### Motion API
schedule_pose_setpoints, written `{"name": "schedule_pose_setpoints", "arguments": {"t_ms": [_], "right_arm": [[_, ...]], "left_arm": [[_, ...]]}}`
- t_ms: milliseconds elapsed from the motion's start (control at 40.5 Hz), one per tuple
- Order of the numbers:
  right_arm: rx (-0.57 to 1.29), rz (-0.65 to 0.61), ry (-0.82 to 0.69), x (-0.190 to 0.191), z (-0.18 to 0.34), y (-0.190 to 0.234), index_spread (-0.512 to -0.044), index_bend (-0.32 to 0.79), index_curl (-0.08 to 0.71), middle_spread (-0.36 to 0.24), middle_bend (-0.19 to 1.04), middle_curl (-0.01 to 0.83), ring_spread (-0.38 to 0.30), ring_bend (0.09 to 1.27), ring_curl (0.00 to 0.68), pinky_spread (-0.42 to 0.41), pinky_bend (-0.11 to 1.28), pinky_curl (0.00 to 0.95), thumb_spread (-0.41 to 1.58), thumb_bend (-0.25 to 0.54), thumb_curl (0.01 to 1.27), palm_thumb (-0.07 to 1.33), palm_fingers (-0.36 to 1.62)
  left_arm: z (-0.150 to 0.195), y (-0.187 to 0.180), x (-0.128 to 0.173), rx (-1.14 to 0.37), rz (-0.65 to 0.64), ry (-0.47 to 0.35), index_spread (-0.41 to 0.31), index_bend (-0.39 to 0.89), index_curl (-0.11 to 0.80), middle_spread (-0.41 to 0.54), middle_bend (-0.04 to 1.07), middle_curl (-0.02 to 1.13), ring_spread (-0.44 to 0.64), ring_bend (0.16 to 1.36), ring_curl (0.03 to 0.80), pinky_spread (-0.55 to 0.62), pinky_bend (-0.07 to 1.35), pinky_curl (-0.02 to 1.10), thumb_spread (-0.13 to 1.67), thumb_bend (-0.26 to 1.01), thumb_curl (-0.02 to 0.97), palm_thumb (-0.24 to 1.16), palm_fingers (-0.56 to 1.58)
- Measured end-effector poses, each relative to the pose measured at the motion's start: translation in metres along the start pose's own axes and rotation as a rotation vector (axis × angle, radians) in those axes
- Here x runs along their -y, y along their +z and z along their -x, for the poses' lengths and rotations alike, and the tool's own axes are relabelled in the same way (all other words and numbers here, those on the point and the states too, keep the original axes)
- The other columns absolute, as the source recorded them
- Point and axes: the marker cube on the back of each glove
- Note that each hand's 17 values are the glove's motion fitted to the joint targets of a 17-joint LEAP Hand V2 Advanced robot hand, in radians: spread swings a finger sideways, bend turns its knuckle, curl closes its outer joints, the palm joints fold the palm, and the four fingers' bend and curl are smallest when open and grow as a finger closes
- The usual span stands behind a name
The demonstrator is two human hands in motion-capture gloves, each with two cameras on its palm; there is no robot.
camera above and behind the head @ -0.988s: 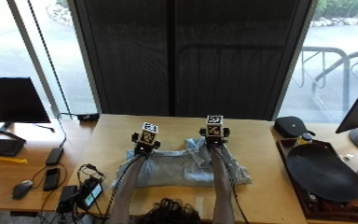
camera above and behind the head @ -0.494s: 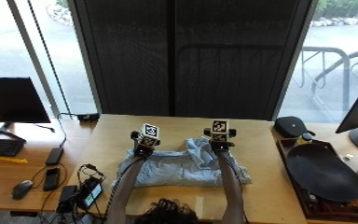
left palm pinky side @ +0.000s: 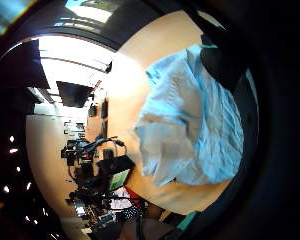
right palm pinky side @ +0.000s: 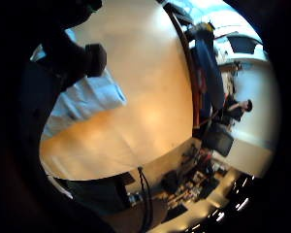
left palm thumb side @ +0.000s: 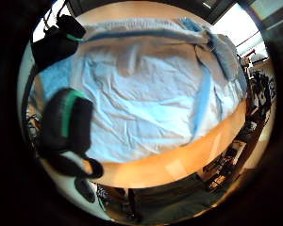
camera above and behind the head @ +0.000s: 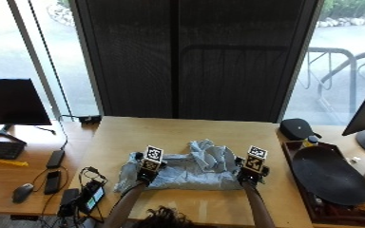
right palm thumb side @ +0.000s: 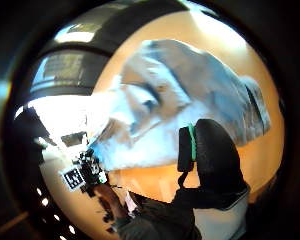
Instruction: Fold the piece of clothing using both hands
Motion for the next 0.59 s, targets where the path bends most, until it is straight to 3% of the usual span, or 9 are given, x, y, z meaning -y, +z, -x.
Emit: {"name": "schedule_pose_setpoints", "arguments": {"t_ms": [99, 123, 198, 222, 272, 445, 593], "right_arm": [[-0.048, 0.082, 0.15, 0.003, -0.027, 0.033, -0.305, 0.02, 0.237, -0.013, 0.15, 0.319, 0.022, 0.45, 0.398, 0.123, 0.79, 0.437, 1.23, -0.03, 0.39, 0.69, 0.35], [-0.086, 0.106, 0.208, 0.001, -0.033, 0.038, -0.293, -0.02, 0.217, 0.002, 0.15, 0.317, 0.036, 0.49, 0.407, 0.129, 0.83, 0.444, 1.23, -0.043, 0.38, 0.66, 0.35], [-0.127, 0.181, 0.27, -0.016, -0.039, 0.042, -0.285, -0.01, 0.181, 0.021, 0.17, 0.316, 0.055, 0.54, 0.409, 0.133, 0.87, 0.44, 1.25, -0.037, 0.37, 0.62, 0.34], [-0.127, 0.19, 0.271, -0.019, -0.039, 0.044, -0.274, -0.05, 0.16, 0.034, 0.18, 0.318, 0.055, 0.6, 0.425, 0.134, 0.88, 0.44, 1.25, -0.048, 0.36, 0.59, 0.37], [-0.13, 0.184, 0.285, -0.019, -0.04, 0.048, -0.265, -0.05, 0.132, 0.047, 0.2, 0.325, 0.055, 0.65, 0.426, 0.131, 0.91, 0.439, 1.26, -0.044, 0.36, 0.56, 0.38], [-0.17, 0.125, 0.436, -0.01, -0.045, 0.06, -0.221, -0.05, 0.052, 0.071, 0.23, 0.35, -0.021, 0.84, 0.457, 0.082, 0.94, 0.429, 1.26, -0.028, 0.35, 0.5, 0.48], [-0.172, 0.106, 0.455, -0.004, -0.044, 0.064, -0.197, -0.03, 0.016, 0.059, 0.31, 0.382, -0.073, 0.88, 0.458, 0.022, 0.95, 0.419, 1.29, 0.002, 0.35, 0.53, 0.56]], "left_arm": [[-0.005, 0.003, -0.014, -0.019, -0.006, -0.014, -0.225, 0.16, 0.399, -0.256, 0.34, 0.47, -0.2, 0.49, 0.394, 0.08, 0.19, 0.23, 1.23, -0.04, 0.297, 0.55, 0.83], [-0.008, 0.008, -0.012, -0.034, -0.02, -0.011, -0.223, 0.19, 0.407, -0.239, 0.27, 0.45, -0.16, 0.44, 0.376, 0.08, 0.23, 0.24, 1.29, -0.02, 0.286, 0.55, 0.76], [-0.012, 0.022, 0.0, -0.064, -0.08, -0.026, -0.216, 0.19, 0.417, -0.217, 0.22, 0.46, -0.11, 0.41, 0.378, 0.08, 0.26, 0.27, 1.35, -0.01, 0.274, 0.53, 0.72], [-0.014, 0.027, 0.001, -0.074, -0.071, -0.031, -0.208, 0.17, 0.414, -0.189, 0.15, 0.43, -0.07, 0.38, 0.367, 0.08, 0.31, 0.28, 1.39, 0.0, 0.27, 0.53, 0.65], [-0.016, 0.035, -0.005, -0.098, 0.0, -0.035, -0.193, 0.15, 0.412, -0.155, 0.11, 0.42, -0.02, 0.38, 0.371, 0.1, 0.36, 0.3, 1.42, 0.0, 0.262, 0.52, 0.57], [-0.027, 0.059, -0.009, -0.21, 0.163, -0.067, -0.142, 0.11, 0.383, -0.037, 0.11, 0.37, 0.14, 0.44, 0.374, 0.19, 0.44, 0.35, 1.53, -0.02, 0.217, 0.41, 0.34], [-0.037, 0.073, -0.007, -0.212, 0.179, -0.078, -0.119, 0.1, 0.353, 0.029, 0.14, 0.34, 0.21, 0.49, 0.373, 0.26, 0.52, 0.37, 1.58, -0.02, 0.176, 0.29, 0.23]]}}
